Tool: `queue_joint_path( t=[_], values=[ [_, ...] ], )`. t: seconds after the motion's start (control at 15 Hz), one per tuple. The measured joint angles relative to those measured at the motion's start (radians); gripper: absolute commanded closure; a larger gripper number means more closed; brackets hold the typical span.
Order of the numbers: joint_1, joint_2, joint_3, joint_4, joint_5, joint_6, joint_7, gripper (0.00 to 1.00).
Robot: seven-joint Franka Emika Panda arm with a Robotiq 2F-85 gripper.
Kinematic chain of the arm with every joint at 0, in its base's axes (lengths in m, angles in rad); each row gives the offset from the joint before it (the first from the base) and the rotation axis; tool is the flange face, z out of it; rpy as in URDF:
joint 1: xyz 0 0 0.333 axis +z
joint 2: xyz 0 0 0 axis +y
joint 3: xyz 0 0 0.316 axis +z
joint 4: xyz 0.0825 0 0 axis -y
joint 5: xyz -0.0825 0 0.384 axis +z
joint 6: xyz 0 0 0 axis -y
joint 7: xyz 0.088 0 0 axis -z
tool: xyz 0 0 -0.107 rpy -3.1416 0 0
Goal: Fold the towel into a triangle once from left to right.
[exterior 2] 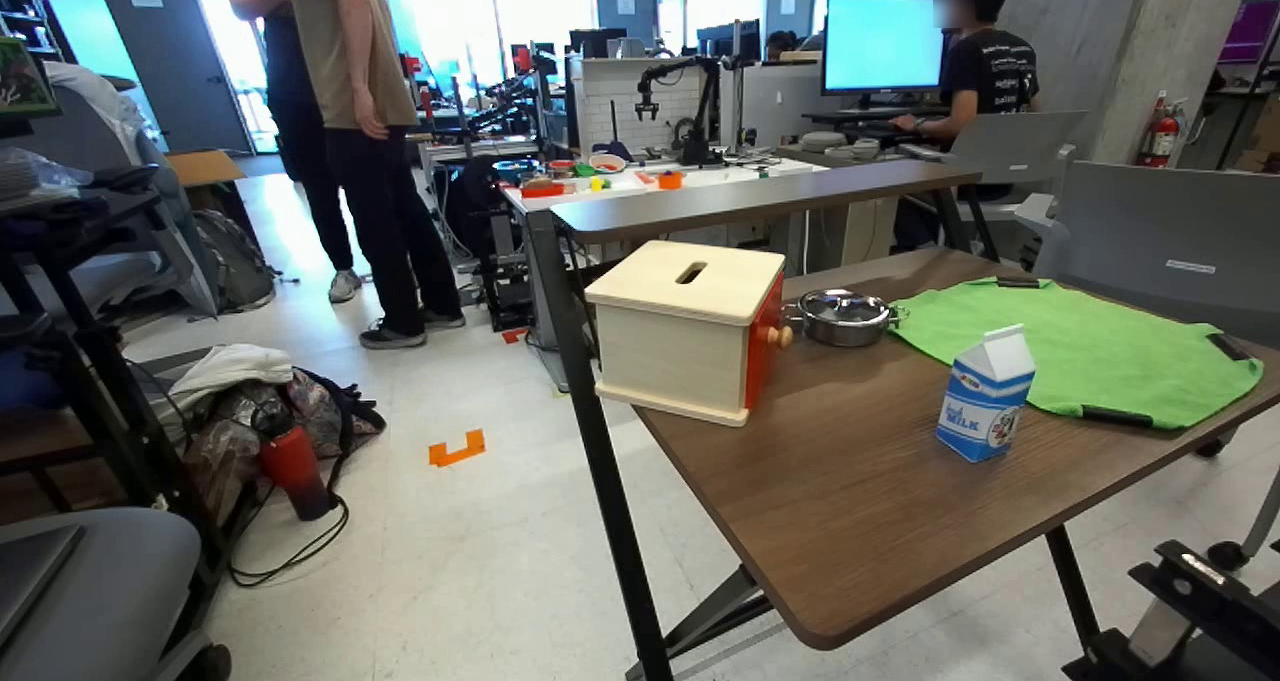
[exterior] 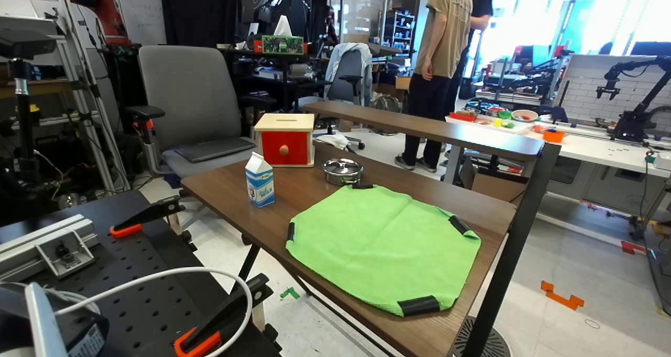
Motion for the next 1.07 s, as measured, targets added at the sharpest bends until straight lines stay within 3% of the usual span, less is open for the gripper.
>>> queue_joint_path(
  t=[1.07],
  values=[
    [0.000,0.000,0.006,-0.007,-0.008,0.001,-0.011,0.00]
  ],
)
